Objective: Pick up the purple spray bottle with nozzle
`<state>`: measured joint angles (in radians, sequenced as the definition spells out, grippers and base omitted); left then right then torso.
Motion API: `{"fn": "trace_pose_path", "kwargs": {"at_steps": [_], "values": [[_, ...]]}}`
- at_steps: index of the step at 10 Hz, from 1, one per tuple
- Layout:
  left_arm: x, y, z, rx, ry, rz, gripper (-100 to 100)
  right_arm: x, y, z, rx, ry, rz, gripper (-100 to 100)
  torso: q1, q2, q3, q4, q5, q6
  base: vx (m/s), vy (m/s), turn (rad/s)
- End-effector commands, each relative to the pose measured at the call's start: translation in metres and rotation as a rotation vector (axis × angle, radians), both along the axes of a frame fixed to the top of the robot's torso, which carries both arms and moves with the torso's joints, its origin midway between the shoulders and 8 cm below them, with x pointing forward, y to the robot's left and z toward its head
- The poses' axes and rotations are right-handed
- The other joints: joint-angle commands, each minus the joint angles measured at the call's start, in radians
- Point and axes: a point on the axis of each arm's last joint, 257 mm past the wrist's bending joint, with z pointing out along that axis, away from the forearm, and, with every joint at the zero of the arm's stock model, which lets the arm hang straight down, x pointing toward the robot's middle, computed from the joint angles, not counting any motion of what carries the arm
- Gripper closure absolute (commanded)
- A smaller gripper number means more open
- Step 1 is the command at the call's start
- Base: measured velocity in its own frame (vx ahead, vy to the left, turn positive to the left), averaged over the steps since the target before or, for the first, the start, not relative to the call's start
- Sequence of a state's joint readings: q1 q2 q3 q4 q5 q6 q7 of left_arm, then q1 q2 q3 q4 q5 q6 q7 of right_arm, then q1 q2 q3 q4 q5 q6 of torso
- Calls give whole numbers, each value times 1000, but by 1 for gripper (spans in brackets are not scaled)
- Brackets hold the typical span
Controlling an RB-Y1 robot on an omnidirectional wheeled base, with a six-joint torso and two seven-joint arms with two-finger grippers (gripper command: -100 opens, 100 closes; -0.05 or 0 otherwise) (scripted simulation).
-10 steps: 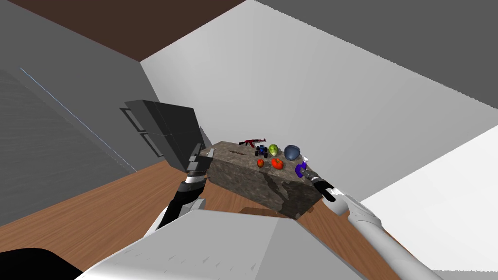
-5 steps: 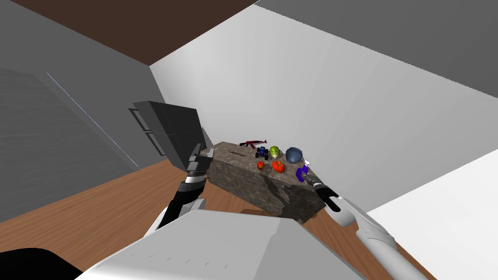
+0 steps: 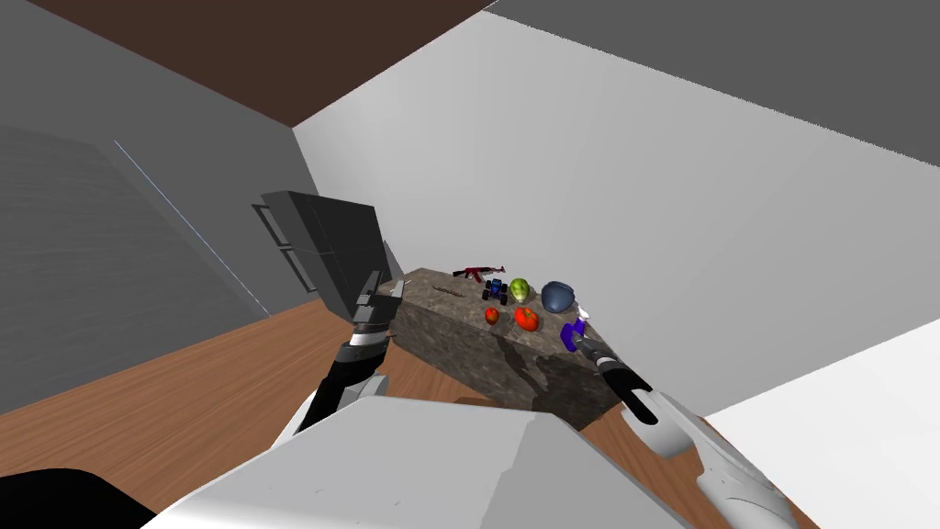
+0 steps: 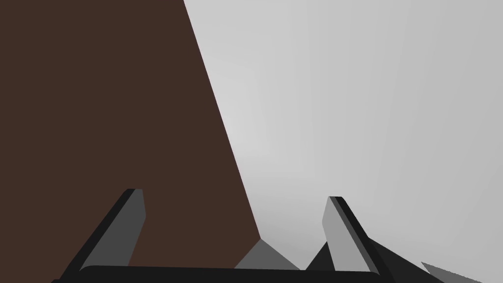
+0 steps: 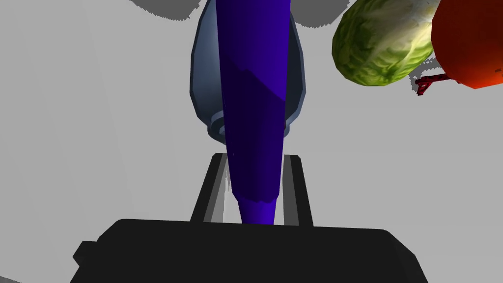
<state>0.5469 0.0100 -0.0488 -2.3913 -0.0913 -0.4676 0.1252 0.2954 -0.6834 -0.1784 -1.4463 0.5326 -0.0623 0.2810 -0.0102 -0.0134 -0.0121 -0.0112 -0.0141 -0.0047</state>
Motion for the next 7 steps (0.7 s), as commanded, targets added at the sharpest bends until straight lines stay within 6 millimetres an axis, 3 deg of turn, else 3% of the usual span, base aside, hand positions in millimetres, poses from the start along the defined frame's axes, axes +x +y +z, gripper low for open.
{"fn": "trace_pose_path", "kwargs": {"at_steps": [1,7], "values": [[0,0,0,0,0,0,0,-13,5,-1,2,3,1,100,0,0,0,0,0,0,47,-39,47],[0,0,0,0,0,0,0,-66,8,3,-3,3,-58,100,0,0,-1,-2,-2,2,41,-35,52]]}}
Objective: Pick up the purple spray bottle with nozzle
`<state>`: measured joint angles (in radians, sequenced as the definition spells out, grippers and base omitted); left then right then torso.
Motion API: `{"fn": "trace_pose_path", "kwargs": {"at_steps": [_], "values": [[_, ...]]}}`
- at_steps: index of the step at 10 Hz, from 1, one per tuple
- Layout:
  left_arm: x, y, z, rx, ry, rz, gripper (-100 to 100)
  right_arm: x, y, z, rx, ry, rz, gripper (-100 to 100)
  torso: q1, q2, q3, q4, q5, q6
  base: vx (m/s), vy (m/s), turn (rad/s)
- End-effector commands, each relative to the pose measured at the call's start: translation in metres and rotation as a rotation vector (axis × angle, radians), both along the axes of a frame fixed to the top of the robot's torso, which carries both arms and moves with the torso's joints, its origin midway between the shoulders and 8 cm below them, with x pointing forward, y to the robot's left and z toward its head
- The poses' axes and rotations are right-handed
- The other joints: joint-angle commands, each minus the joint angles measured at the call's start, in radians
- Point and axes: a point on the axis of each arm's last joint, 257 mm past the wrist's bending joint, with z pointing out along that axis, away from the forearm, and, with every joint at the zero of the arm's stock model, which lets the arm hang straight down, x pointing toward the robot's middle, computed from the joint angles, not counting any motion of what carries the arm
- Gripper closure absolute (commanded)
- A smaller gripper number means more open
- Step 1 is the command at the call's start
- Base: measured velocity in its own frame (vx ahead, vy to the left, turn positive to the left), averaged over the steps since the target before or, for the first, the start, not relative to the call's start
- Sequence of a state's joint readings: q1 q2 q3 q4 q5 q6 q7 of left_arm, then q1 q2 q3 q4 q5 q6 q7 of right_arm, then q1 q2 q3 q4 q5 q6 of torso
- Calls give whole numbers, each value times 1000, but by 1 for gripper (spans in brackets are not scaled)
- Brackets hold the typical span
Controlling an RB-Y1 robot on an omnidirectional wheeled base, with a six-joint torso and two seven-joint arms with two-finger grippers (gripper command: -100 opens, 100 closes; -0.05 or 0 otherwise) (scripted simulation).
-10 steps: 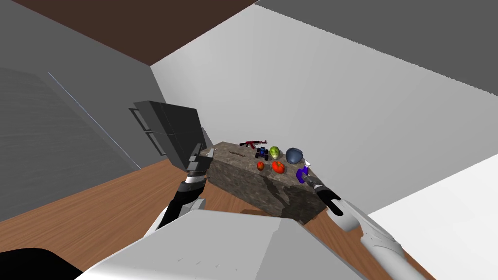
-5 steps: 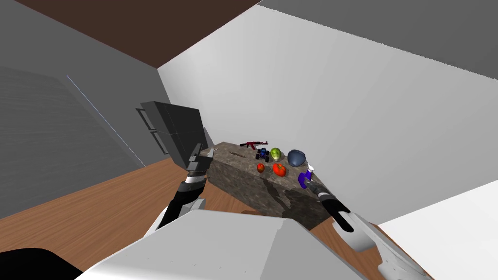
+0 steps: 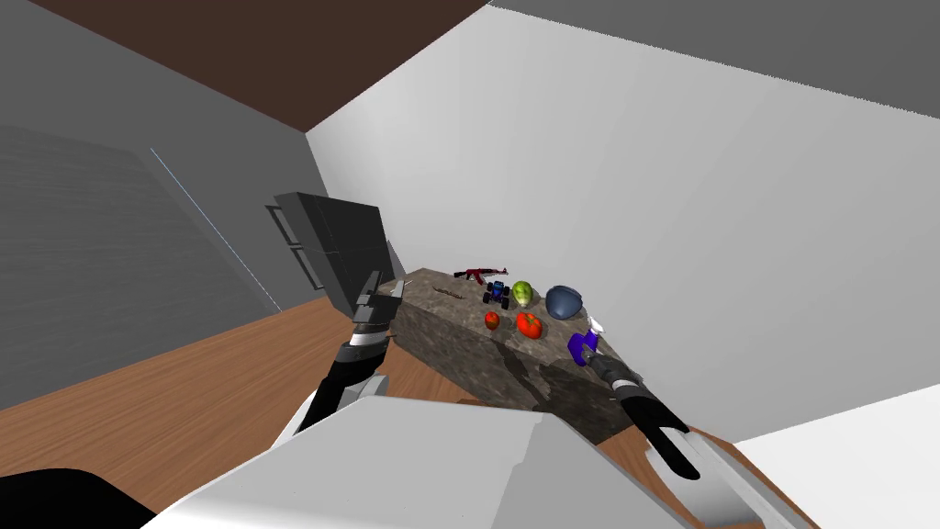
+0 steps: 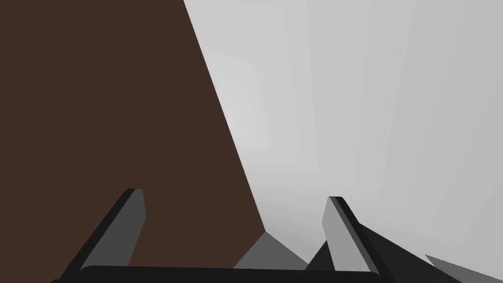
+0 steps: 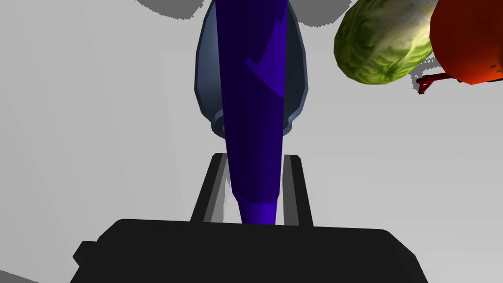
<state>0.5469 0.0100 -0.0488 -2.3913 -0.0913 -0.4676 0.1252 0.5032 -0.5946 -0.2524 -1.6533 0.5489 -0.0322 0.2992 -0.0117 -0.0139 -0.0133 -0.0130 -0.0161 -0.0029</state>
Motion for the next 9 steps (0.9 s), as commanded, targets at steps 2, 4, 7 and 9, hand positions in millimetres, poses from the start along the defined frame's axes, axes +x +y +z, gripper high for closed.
{"fn": "trace_pose_path", "kwargs": {"at_steps": [2,4,7,9], "values": [[0,0,0,0,0,0,0,-14,4,4,-7,5,-3,100,0,0,0,0,0,1,33,-29,14],[0,0,0,0,0,0,0,-34,5,10,-16,6,-22,100,1,1,0,0,0,0,34,-36,60],[0,0,0,0,0,0,0,-53,7,19,-29,7,-42,100,1,0,0,0,1,0,39,-37,35],[0,0,0,0,0,0,0,-53,4,17,-29,9,-46,0,3,1,1,0,1,-1,3,-2,-2]]}}
